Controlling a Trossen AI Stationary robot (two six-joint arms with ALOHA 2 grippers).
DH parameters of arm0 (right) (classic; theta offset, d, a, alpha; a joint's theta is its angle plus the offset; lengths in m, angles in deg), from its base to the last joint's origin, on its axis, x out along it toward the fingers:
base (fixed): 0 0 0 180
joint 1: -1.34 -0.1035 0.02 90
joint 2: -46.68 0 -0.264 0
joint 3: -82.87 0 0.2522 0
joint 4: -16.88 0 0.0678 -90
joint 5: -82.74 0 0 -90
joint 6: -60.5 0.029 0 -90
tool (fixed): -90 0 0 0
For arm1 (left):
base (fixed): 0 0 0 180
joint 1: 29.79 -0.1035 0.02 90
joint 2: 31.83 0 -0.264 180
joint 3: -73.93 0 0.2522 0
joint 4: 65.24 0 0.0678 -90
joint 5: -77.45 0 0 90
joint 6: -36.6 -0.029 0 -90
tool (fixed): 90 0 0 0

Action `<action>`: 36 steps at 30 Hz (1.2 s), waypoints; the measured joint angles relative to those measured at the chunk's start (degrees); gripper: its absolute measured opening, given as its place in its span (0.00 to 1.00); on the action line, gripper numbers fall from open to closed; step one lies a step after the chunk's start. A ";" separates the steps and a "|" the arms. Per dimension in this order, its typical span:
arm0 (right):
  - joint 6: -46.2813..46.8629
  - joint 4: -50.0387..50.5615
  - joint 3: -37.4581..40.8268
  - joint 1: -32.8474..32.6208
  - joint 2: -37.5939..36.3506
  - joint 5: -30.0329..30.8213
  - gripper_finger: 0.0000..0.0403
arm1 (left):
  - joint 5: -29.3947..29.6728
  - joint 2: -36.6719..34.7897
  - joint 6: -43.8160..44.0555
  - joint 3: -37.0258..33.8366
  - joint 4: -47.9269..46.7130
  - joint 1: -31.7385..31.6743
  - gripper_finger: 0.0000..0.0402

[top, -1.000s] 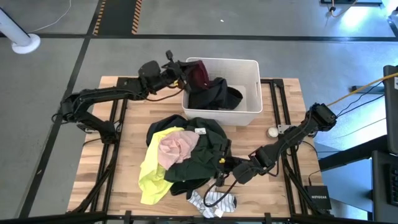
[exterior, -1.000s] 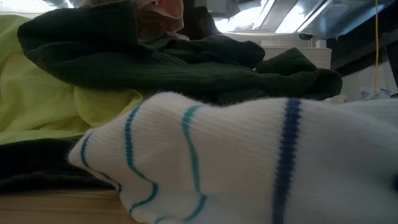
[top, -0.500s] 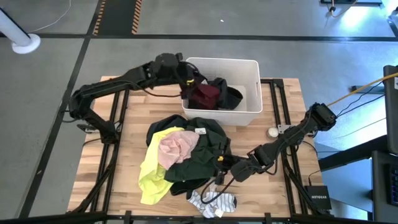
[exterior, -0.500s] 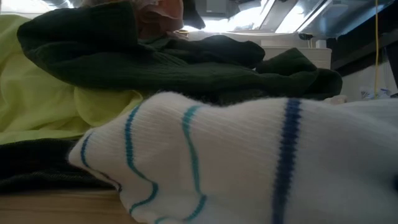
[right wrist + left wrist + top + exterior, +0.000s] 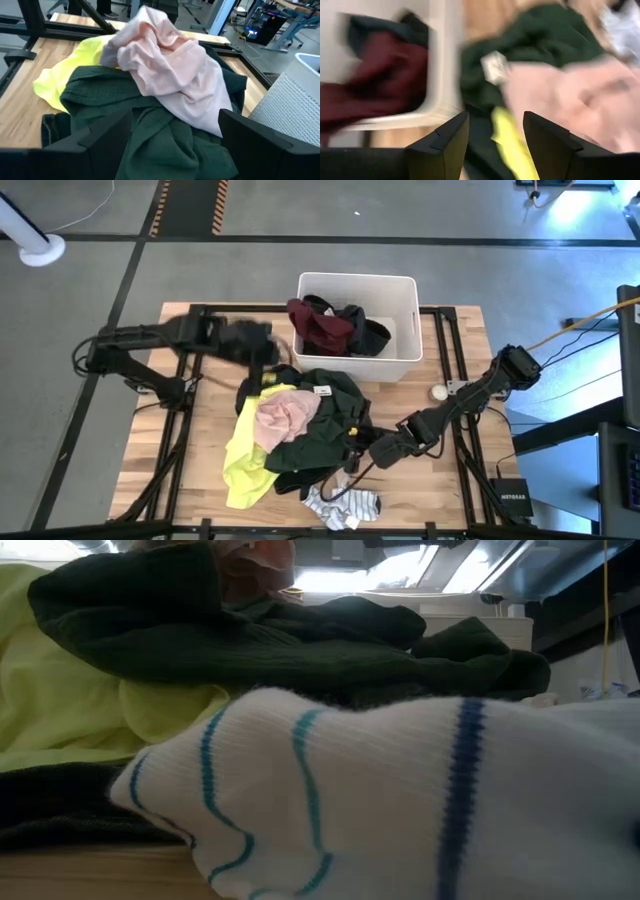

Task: Sort clothes
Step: Put the pink underwear into the white laundry organizer

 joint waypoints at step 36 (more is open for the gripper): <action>-15.84 -13.66 -6.47 17.29 13.31 -21.12 0.66 | 16.48 -31.70 5.19 -30.93 31.80 18.77 0.45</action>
